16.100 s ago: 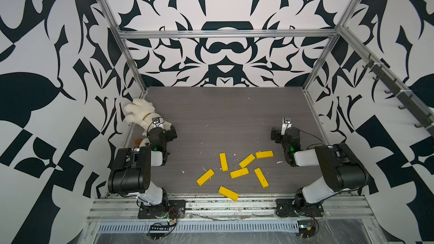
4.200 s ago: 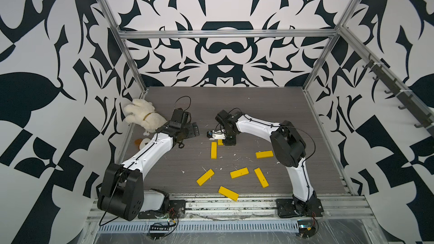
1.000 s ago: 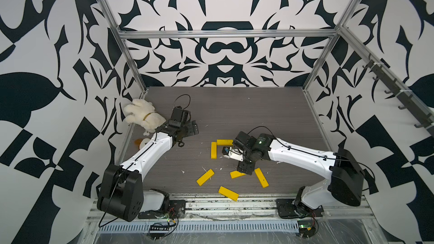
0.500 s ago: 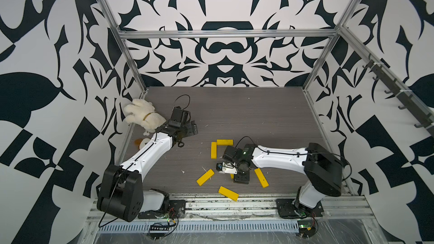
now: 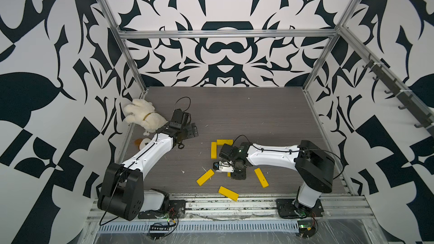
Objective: Assemble the number 8 with building blocks
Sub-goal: Pick up the building block from the center of the board, then assemble the building block at the center of the board.
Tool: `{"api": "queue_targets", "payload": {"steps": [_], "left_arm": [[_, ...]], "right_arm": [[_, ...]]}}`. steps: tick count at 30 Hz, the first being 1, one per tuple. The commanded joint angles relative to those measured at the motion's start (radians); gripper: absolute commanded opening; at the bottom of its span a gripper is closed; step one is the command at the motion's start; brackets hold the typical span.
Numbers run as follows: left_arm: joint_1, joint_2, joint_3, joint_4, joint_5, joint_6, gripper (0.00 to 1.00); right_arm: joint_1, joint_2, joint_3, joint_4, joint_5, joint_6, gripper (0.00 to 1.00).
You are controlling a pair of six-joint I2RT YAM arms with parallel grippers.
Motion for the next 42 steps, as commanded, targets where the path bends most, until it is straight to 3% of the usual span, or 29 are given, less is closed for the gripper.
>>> {"api": "queue_targets", "payload": {"steps": [1,11,42], "left_arm": [[0.005,-0.009,-0.027,0.004,0.008,0.004,0.94],[0.007,-0.039,-0.057,0.016,-0.013,0.012,0.95],[0.014,-0.046,-0.048,0.014,0.0,0.018,0.96]], "right_arm": [[-0.003,0.02,0.085,0.0,0.014,-0.045,0.25],[-0.075,0.114,0.225,-0.029,0.006,-0.116,0.16],[-0.091,0.248,0.358,-0.055,-0.019,-0.136,0.15]]}}
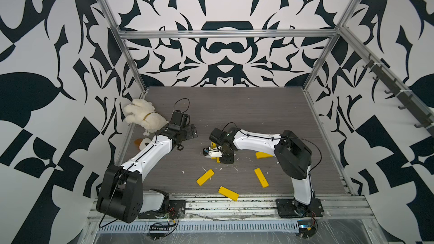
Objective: Assemble the number 8 with building blocks
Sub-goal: Assemble the building block at the center of the board.
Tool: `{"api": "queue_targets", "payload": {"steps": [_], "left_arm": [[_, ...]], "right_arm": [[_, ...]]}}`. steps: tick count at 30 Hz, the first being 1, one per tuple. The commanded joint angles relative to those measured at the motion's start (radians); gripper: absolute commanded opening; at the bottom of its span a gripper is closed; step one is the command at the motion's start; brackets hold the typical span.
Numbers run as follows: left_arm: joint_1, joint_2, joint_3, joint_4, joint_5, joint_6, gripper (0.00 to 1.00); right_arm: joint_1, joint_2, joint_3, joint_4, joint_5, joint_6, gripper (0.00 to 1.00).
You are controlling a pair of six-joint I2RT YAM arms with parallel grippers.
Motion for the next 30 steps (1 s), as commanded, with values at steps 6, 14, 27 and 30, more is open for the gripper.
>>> {"api": "queue_targets", "payload": {"steps": [6,14,27,30], "left_arm": [[0.007,-0.03,-0.014,-0.013,0.004,0.012,0.96],[0.007,-0.032,-0.013,-0.016,0.005,0.012,0.96],[0.007,-0.041,-0.007,-0.028,0.013,0.009,0.97],[0.007,-0.041,-0.008,-0.029,0.011,0.003,0.97]], "right_arm": [[0.005,0.012,0.028,-0.015,-0.001,-0.01,0.16],[0.005,0.012,0.033,-0.027,0.014,-0.015,0.26],[0.008,-0.006,0.031,-0.026,0.039,-0.023,0.49],[0.006,-0.024,0.032,-0.026,0.042,-0.026,0.53]]}}
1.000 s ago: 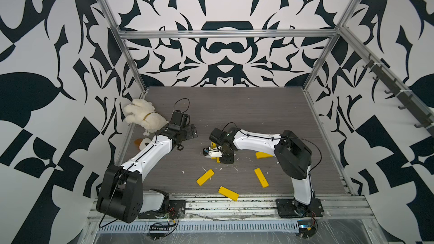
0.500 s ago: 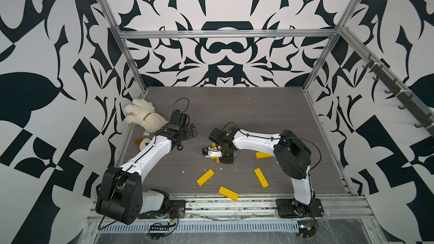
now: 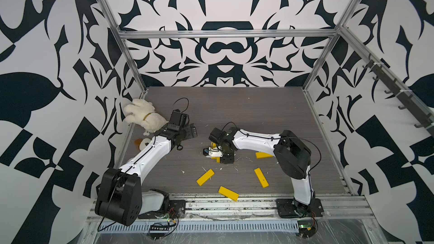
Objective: Assemble the number 8 with building blocks
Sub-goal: Assemble the building block at the center of the board, then pick up the building block from the center of the board.
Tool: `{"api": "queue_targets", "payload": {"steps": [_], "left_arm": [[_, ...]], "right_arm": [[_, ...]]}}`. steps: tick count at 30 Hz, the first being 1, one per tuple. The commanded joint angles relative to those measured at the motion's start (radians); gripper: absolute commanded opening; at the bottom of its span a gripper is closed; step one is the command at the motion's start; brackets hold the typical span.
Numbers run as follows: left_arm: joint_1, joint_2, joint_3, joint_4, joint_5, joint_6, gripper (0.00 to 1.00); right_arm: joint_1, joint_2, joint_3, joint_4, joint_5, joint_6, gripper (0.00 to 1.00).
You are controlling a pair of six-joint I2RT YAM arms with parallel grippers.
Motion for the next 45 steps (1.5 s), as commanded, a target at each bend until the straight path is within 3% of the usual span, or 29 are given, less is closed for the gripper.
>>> {"api": "queue_targets", "payload": {"steps": [1,5,11,15,20,24,28,34,38,45], "left_arm": [[0.004,-0.02,-0.007,-0.027,0.009,-0.001,0.97],[0.004,-0.019,0.001,-0.042,0.006,-0.01,0.97],[0.004,-0.189,-0.026,-0.042,-0.06,-0.009,1.0],[0.005,-0.252,0.022,-0.175,-0.025,0.018,0.99],[-0.013,-0.3,0.03,-0.318,0.073,-0.052,0.89],[-0.209,-0.303,0.015,-0.41,-0.04,-0.097,0.89],[-0.436,-0.136,0.103,-0.587,-0.184,-0.117,0.9],[-0.54,-0.034,0.075,-0.617,-0.184,-0.22,0.87],[-0.639,0.028,0.07,-0.688,-0.217,-0.281,0.86],[-0.83,0.116,0.036,-0.623,-0.202,-0.454,0.86]], "right_arm": [[0.006,-0.035,0.026,-0.015,0.01,-0.002,0.53],[0.005,-0.081,0.034,-0.017,0.018,0.008,0.59],[0.004,-0.21,-0.024,0.041,0.067,0.023,0.68],[0.002,-0.271,-0.049,0.044,0.088,0.056,0.69],[-0.063,-0.395,-0.12,0.139,0.266,0.285,0.73],[-0.215,-0.535,-0.189,0.151,0.151,0.533,0.76],[-0.287,-0.683,-0.279,0.161,0.107,0.634,0.8],[-0.321,-0.782,-0.32,0.078,0.151,0.666,0.8],[-0.354,-0.849,-0.388,0.086,0.117,0.692,0.81],[-0.366,-0.845,-0.421,0.089,0.089,0.703,0.81]]}}
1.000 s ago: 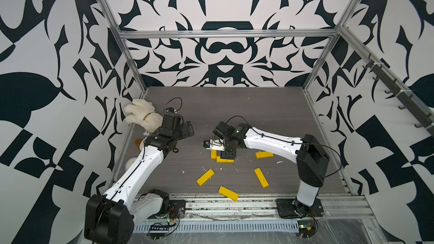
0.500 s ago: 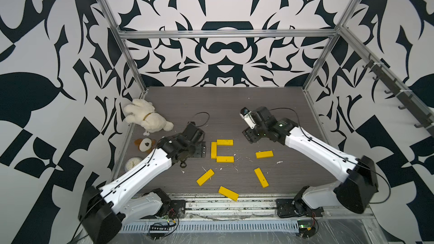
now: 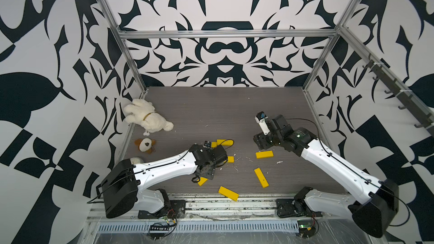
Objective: Assemble the number 8 with building blocks
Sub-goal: Pick up the building block from the center of the board.
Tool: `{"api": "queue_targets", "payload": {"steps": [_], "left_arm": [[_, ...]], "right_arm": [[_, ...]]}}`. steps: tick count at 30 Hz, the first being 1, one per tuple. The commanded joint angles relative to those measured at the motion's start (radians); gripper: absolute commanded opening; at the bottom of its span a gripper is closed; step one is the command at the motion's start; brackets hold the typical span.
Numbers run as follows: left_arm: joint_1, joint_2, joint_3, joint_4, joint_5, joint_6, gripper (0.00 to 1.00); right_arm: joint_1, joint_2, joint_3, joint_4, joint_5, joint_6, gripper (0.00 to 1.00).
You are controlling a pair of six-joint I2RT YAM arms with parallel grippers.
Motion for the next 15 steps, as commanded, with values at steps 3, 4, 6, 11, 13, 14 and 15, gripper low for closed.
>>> {"api": "queue_targets", "payload": {"steps": [3,4,6,11,13,14,15], "left_arm": [[-0.086,0.07,-0.054,0.042,-0.022,-0.15,0.86],[-0.098,0.077,-0.063,0.063,-0.024,-0.157,0.86],[-0.111,0.086,-0.079,0.104,-0.03,-0.155,0.8],[-0.13,0.138,-0.123,0.193,-0.021,-0.139,0.78],[-0.137,0.146,-0.133,0.224,-0.023,-0.138,0.73],[-0.138,0.145,-0.139,0.239,-0.021,-0.14,0.7],[-0.138,0.142,-0.147,0.255,-0.016,-0.148,0.66]], "right_arm": [[0.001,-0.002,0.01,0.01,-0.022,0.021,0.81],[0.0,-0.006,0.007,0.01,-0.022,0.021,0.81],[0.0,-0.013,0.004,0.009,-0.021,0.016,0.81],[-0.006,0.008,0.053,-0.053,-0.016,-0.011,0.82],[-0.006,0.028,0.089,-0.072,-0.011,-0.016,0.82],[-0.006,0.036,0.101,-0.076,-0.01,-0.015,0.82],[-0.006,0.043,0.113,-0.08,-0.009,-0.011,0.82]]}}
